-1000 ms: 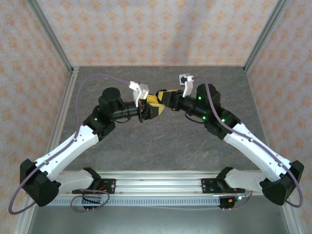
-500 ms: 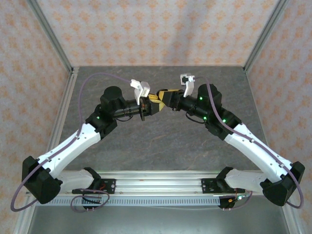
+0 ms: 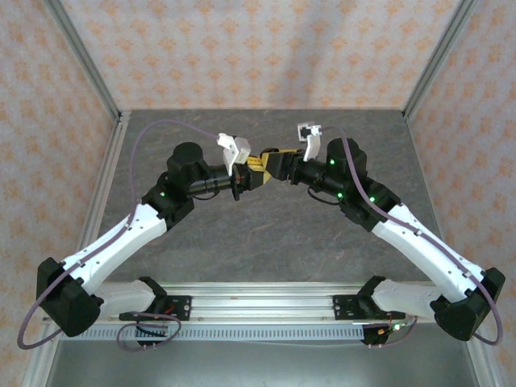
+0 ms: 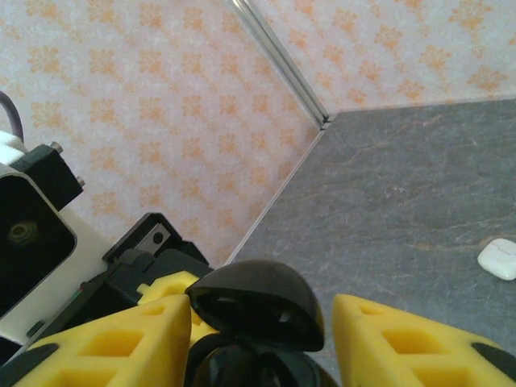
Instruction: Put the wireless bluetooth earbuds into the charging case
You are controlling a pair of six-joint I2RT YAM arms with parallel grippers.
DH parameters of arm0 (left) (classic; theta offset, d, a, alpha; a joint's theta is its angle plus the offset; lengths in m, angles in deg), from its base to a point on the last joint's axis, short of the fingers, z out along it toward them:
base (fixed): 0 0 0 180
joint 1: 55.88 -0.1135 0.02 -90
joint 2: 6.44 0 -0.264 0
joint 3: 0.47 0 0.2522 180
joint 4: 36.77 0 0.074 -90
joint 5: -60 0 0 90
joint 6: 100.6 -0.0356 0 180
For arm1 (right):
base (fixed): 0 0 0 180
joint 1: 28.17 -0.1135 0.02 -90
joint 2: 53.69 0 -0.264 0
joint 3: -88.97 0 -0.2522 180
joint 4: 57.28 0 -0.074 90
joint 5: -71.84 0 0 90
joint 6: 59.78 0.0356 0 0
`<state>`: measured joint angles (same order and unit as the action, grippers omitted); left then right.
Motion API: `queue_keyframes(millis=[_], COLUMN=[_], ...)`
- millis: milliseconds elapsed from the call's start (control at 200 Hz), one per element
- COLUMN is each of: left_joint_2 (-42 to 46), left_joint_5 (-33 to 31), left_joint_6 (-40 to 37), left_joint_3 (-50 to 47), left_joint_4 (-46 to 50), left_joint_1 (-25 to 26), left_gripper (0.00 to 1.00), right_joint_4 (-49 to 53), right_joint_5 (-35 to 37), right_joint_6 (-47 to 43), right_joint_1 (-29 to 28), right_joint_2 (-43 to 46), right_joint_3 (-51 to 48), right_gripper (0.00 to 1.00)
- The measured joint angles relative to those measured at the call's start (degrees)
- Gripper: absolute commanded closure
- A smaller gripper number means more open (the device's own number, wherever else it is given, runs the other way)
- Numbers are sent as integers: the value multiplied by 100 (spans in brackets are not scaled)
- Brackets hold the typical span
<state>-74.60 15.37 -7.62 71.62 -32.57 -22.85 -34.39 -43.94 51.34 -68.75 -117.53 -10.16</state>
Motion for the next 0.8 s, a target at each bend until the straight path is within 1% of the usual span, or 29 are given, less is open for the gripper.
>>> queue_keyframes(millis=[60, 175, 365, 420, 510, 655, 731, 801], left_joint_2=[0, 2, 63, 66, 79, 140, 170, 205], left_joint_5=[-28, -37, -144, -214, -299, -437, -514, -579], left_joint_6=[-105, -323, -765, -883, -1029, -1231, -1303, -1357], left_joint_3=[-15, -42, -81, -105, -138, -170, -173, -175], left_joint_4=[0, 35, 321, 417, 557, 686, 721, 743], left_joint_1=[0, 15, 35, 35, 35, 35, 35, 35], left_gripper=[100, 100, 100, 100, 100, 100, 100, 100], right_joint_4=[140, 634, 1740, 1989, 2343, 2750, 2914, 3056], right_joint_5=[-39, -52, 188, 249, 289, 282, 271, 271], right_joint_6=[46, 94, 188, 245, 411, 651, 767, 870], right_joint_1=[0, 0, -2, -4, -4, -17, -46, -92], right_joint_2=[0, 0, 68, 133, 192, 87, -13, -131], right_joint_3=[66, 332, 1215, 1414, 1661, 1836, 1838, 1838], right_gripper=[43, 42, 43, 46, 53, 65, 68, 69])
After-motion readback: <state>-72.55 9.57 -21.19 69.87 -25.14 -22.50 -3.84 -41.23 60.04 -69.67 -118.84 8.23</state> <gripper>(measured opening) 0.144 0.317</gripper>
